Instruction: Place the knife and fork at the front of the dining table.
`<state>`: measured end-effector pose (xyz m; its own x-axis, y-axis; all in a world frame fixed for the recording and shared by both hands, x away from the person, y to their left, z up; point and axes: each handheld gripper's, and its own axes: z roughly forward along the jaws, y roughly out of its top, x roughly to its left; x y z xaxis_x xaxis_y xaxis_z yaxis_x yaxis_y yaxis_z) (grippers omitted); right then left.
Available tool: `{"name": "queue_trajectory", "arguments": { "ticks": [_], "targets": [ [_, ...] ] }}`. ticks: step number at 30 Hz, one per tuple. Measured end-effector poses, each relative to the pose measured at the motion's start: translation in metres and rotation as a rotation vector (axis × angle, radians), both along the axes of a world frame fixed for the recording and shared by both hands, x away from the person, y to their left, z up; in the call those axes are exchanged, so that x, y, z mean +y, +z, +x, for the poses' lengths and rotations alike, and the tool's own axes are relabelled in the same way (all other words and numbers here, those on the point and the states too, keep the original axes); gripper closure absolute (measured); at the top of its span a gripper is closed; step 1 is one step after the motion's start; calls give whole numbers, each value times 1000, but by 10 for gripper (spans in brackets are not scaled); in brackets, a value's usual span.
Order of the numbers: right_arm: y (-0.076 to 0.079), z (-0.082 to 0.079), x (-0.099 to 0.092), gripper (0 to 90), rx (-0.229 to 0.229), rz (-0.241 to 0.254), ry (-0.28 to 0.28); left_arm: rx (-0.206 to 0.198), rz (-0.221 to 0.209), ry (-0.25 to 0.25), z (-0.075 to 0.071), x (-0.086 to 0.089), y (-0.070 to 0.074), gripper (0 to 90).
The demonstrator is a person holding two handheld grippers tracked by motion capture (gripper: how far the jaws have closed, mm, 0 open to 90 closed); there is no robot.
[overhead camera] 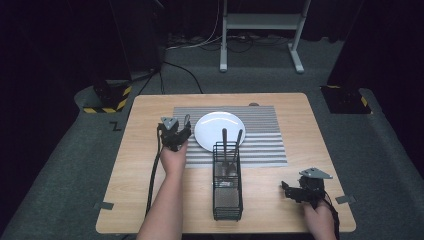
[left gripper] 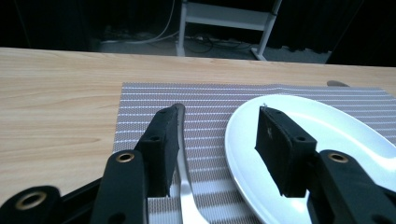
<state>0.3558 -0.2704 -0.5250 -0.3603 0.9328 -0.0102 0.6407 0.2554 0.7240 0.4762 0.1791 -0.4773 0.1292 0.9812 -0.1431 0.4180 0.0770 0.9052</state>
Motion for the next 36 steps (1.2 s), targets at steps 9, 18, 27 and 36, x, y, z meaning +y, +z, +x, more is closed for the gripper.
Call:
{"name": "queue_trajectory", "arguments": {
  "ticks": [9, 18, 27, 36],
  "targets": [
    [0, 0, 0, 107, 0, 0, 0, 4, 44, -7, -45, 1, 0, 429],
    [0, 0, 0, 107, -2, -1, -1, 2, 66, -21, -91, 9, -1, 336],
    [0, 0, 0, 108, -3, 2, -1, 52, 77, -47, -131, 15, -27, 245],
    [2, -6, -1, 129, -50, 5, 14, 171, 135, -108, -156, 19, -42, 144]
  ]
}}
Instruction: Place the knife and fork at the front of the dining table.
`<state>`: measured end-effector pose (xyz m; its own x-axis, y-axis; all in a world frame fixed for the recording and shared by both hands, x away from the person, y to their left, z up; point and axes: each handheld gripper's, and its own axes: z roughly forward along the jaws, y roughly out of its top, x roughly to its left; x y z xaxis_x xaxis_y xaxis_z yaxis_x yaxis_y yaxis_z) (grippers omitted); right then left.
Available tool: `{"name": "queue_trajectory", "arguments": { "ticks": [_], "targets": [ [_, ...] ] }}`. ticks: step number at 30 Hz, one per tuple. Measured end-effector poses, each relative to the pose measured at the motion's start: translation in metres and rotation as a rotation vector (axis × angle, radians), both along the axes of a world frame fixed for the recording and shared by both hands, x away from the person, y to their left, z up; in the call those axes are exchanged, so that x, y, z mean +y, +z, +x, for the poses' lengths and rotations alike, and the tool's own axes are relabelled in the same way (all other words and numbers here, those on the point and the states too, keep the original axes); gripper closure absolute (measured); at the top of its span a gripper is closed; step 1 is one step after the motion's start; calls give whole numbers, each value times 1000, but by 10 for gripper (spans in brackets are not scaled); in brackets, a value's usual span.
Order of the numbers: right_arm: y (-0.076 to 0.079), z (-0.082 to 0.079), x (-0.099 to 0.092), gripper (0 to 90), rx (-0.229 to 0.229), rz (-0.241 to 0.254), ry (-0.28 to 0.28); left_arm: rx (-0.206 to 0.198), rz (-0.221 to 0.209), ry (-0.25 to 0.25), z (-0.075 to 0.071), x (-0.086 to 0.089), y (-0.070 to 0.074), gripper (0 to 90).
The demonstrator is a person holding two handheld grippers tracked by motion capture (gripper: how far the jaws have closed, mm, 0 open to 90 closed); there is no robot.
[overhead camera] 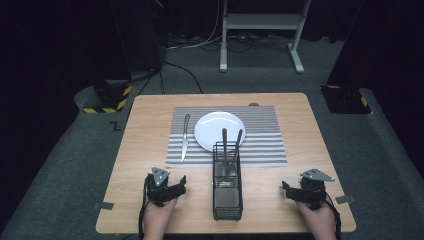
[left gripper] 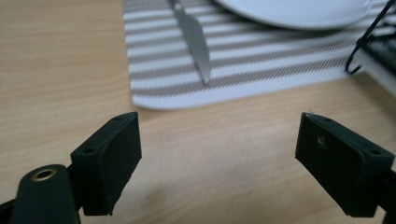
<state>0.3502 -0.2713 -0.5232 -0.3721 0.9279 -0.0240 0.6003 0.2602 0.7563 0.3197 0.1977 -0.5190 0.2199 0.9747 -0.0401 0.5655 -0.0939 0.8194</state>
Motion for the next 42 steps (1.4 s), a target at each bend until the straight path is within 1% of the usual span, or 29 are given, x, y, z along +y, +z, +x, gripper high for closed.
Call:
{"name": "queue_trajectory", "arguments": {
  "ticks": [2, 4, 6, 7, 8, 9, 12, 13, 14, 16, 18, 22, 28, 33, 35, 38, 42],
  "targets": [
    [1, -3, -1, 128, -28, 4, 6, 14, 24, 3, -4, 2, -3, 144],
    [4, -5, -1, 129, -50, 10, 7, 35, 6, -4, -7, 5, -5, 144],
    [8, -9, 0, 127, -79, 23, 8, 44, 13, -6, -8, 4, -6, 144],
    [9, -10, 0, 127, -93, 26, 7, 49, 37, -7, -9, 4, -6, 144],
    [12, -12, 0, 125, -112, 30, 8, 61, 52, -6, -10, 3, -7, 144],
    [14, -14, 1, 123, -137, 37, 9, 71, 52, -7, -10, 3, -8, 147],
    [18, -18, 4, 123, -179, 45, 27, 97, 65, -18, -10, 1, -9, 148],
    [19, -19, 5, 123, -191, 51, 31, 112, 78, -26, -10, 0, -9, 147],
    [21, -21, 6, 121, -207, 65, 38, 120, 81, -27, -10, -1, -9, 146],
    [24, -24, 9, 119, -231, 74, 53, 120, 79, -25, -10, -1, -9, 144],
    [29, -27, 13, 115, -259, 85, 65, 131, 68, -29, -9, 0, -10, 136],
    [36, -31, 20, 112, -292, 98, 86, 133, 66, -33, -9, 1, -10, 131],
    [48, -34, 29, 110, -345, 133, 93, 143, 71, -56, -7, -1, -10, 80],
    [55, -30, 39, 114, -338, 139, 96, 144, 70, -56, -7, -1, -10, 76],
    [57, -29, 44, 116, -352, 146, 99, 144, 70, -55, -7, -1, -10, 76],
    [63, -27, 52, 117, -387, 161, 102, 144, 71, -56, -7, -1, -10, 76],
    [71, -25, 62, 118, -442, 188, 126, 144, 71, -56, -7, -1, -10, 75]
  ]
}}
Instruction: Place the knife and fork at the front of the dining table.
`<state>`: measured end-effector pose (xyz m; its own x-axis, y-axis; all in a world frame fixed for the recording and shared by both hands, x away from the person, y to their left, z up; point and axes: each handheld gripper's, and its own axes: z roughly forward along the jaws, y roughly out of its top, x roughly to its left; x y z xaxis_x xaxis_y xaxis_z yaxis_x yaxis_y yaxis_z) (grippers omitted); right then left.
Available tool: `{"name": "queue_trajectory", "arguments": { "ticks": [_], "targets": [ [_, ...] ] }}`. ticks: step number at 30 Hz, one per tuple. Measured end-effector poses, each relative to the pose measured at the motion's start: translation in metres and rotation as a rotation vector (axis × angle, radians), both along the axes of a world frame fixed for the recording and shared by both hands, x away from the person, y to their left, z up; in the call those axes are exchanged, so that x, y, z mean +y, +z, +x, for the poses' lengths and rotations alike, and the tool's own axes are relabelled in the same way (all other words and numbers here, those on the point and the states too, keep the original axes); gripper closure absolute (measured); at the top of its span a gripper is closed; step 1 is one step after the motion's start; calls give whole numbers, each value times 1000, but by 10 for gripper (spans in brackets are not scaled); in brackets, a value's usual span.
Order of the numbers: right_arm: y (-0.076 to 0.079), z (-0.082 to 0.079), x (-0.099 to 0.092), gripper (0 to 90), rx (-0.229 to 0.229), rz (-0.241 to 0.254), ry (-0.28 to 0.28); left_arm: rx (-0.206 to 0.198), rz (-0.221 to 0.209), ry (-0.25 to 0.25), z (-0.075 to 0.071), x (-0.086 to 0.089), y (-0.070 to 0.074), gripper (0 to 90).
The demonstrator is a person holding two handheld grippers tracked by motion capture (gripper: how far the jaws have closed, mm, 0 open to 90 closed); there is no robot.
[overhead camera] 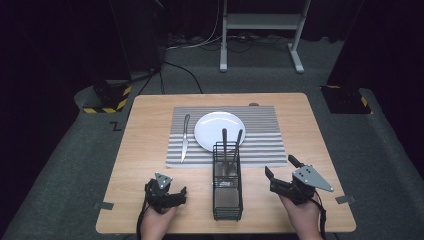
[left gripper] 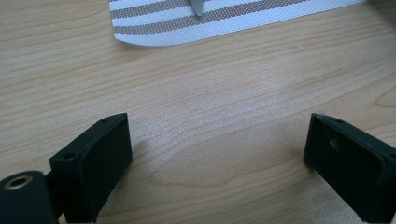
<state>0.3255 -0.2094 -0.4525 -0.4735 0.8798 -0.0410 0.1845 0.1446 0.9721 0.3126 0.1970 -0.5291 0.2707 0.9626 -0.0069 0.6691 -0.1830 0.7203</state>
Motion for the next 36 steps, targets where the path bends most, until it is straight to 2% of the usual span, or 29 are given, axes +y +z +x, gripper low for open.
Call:
{"name": "queue_trajectory", "arguments": {
  "ticks": [6, 10, 15, 19, 26, 28, 36],
  "targets": [
    [11, 6, 16, 138, -57, 19, 12, 0, 0, 0, 0, 0, 0, 75],
    [15, 12, 28, 162, -74, 18, 10, 0, 0, 0, 0, 0, 0, 75],
    [16, 19, 41, 234, -107, 27, 14, 0, 0, 0, 0, 0, 0, 75],
    [17, 25, 49, 312, -129, 52, 13, 0, 0, 0, 0, 0, 0, 75],
    [20, 36, 65, 432, -132, 81, 32, 0, -1, -1, 0, 0, 0, 74],
    [21, 41, 70, 462, -132, 76, 43, -1, -2, -1, 0, 0, 0, 75],
    [17, 55, 86, 594, -94, 86, 67, -3, -10, -2, 0, 1, 0, 76]
  ]
}}
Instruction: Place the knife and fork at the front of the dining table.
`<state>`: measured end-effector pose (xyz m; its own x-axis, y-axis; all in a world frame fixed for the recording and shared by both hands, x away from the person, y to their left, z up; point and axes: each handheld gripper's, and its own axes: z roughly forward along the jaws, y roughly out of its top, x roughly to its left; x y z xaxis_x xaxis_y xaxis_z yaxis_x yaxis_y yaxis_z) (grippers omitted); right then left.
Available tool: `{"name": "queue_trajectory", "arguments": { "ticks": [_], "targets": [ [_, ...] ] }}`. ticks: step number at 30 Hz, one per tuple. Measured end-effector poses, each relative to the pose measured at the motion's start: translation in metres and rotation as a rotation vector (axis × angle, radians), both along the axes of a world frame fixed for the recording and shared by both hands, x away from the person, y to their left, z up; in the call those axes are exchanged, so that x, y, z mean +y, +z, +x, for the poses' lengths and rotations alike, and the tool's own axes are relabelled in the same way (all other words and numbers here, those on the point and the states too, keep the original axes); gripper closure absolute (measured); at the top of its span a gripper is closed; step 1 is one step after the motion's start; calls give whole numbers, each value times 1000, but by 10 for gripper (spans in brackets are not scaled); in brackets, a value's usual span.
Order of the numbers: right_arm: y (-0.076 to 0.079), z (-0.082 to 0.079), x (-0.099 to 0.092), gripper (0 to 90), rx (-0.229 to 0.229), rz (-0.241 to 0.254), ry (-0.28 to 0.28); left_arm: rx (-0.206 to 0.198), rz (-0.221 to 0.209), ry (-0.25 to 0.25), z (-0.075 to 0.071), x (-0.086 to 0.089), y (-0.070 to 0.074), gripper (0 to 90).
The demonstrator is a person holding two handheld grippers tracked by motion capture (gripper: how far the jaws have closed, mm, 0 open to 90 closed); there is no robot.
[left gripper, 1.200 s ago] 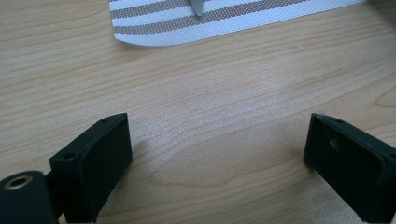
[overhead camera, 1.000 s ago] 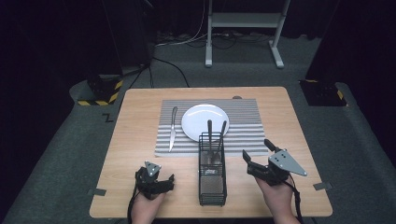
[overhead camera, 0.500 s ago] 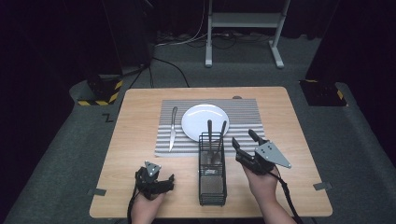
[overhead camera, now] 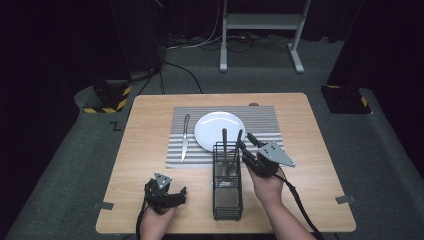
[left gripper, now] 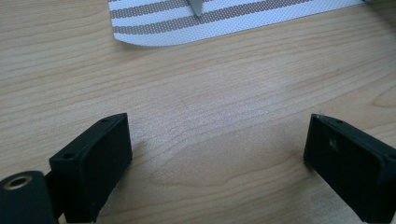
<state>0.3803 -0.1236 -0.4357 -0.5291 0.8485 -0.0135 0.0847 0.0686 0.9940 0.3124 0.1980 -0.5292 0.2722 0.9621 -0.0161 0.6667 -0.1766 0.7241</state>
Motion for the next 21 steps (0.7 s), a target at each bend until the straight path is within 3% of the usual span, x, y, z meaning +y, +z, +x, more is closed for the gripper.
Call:
{"name": "queue_trajectory", "arguments": {
  "ticks": [9, 21],
  "targets": [
    [-4, 11, 6, 681, 62, 43, 17, 0, 5, 0, 0, 0, 0, 78],
    [-2, 11, 7, 770, 74, 70, 33, 1, 6, -3, 0, 0, 0, 78]
  ]
}}
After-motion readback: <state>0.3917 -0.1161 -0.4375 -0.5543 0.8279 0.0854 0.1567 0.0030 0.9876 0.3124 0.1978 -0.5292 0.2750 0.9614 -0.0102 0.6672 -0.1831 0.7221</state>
